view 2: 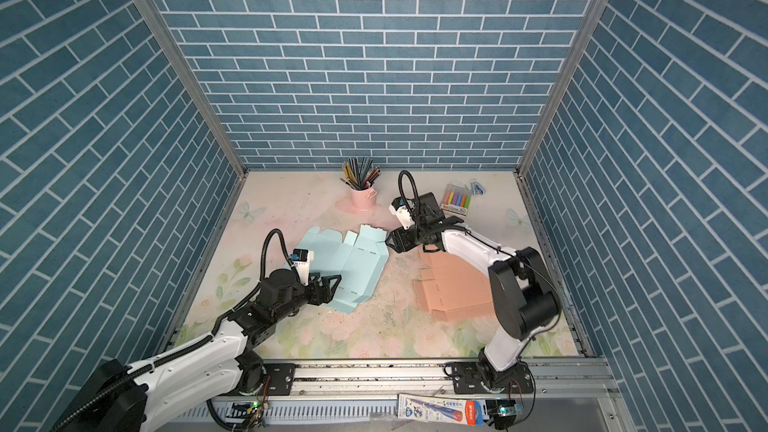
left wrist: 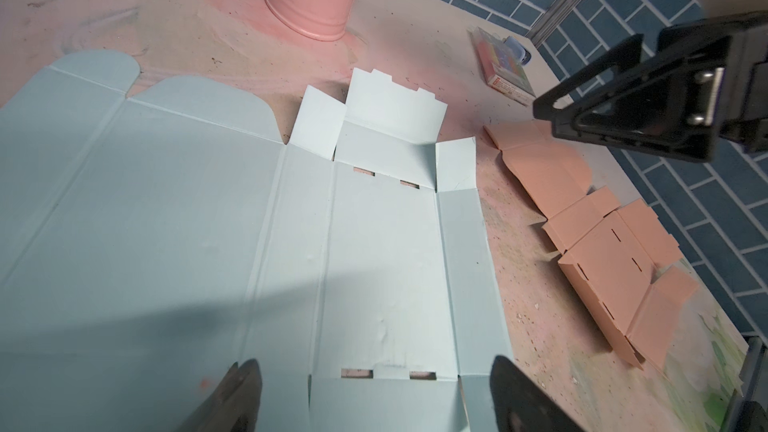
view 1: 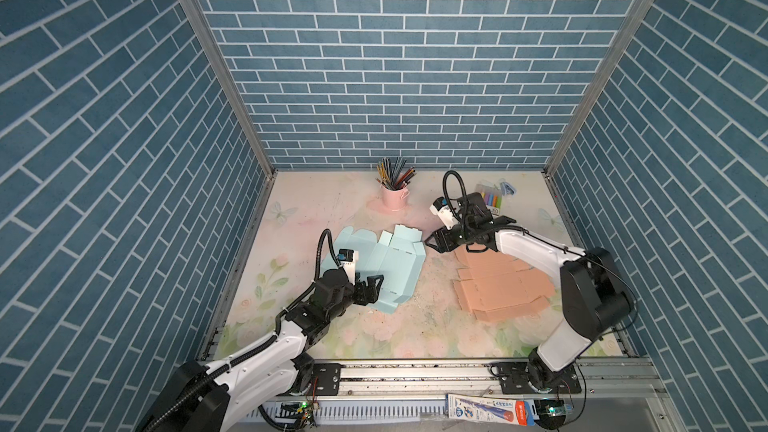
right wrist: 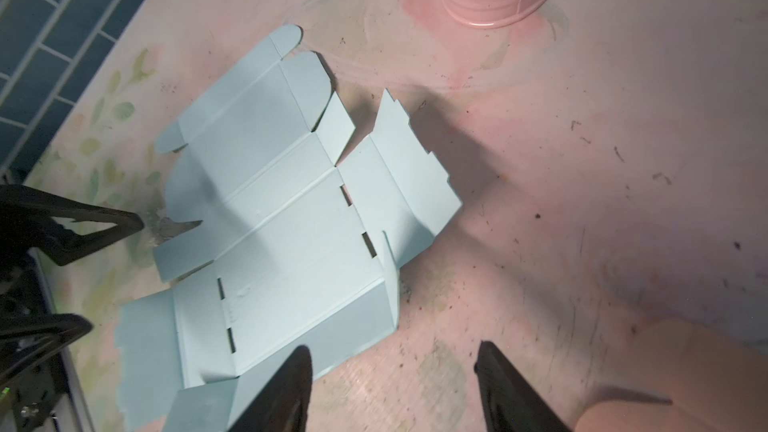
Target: Fold the paper box
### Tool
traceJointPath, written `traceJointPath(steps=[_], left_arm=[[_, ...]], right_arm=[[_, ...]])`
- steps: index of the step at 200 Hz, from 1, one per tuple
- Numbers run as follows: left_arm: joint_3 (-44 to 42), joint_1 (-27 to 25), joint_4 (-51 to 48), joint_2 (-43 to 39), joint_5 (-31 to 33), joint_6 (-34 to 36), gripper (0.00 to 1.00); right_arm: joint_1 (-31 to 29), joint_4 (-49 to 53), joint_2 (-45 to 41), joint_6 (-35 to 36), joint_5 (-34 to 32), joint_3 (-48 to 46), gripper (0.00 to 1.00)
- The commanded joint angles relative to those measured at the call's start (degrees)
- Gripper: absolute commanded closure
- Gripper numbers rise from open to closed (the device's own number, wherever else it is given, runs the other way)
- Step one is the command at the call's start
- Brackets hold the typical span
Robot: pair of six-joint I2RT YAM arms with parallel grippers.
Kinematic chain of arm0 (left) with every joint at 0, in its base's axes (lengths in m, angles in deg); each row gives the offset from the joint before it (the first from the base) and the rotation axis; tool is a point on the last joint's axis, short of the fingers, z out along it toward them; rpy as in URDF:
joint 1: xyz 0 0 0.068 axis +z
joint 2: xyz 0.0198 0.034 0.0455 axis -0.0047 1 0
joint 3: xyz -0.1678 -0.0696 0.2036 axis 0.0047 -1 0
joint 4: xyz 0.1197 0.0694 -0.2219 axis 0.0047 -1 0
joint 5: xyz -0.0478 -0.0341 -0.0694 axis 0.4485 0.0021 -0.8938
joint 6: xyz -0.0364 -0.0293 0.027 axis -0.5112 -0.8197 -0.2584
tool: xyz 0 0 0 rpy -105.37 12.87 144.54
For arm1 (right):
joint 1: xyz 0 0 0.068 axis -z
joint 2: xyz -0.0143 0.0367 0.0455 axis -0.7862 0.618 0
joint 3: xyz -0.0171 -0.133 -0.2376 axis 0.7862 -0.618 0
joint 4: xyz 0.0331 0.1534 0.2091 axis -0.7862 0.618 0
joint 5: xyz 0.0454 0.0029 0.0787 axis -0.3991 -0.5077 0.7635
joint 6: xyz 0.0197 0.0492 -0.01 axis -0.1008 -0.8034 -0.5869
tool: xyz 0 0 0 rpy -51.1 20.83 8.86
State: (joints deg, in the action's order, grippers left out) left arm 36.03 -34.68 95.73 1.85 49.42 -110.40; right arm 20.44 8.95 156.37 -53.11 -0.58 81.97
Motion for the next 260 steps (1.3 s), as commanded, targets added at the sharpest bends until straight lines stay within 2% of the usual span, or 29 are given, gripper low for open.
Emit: traceJointPath(steps=[1, 37, 85, 141, 178, 260], left_arm=[[0.4, 0.0, 1.7, -0.3, 0.4, 0.1, 0.13], [0.6, 0.4, 1.7, -0.3, 0.0, 1.1, 0.13], [0.1, 0.9, 2.1, -1.5, -0.4, 1.1, 0.13], [0.2, 1.2, 2.3, -1.5, -1.5, 1.1, 0.13], [0.0, 1.1, 3.0, -1.3, -1.7, 0.5, 0.13], [0.0, 1.1, 3.6, -0.7, -2.1, 0.3, 0.13]], right_arm=[[-3.1, -6.1, -3.8, -15.7, 0.5, -5.7, 0.34], [-5.3, -13.4, -5.8, -26.9, 2.6, -12.3, 0.33], [-6.5, -21.1, -2.0, -33.2, 3.9, -17.1, 0.33], [-7.7, -29.1, 4.3, -37.4, 5.3, -18.1, 0.39], [-7.7, -33.8, 7.2, -39.9, 6.2, -19.3, 0.48], [-7.7, -34.8, 9.3, -39.8, 5.1, -18.8, 0.73]])
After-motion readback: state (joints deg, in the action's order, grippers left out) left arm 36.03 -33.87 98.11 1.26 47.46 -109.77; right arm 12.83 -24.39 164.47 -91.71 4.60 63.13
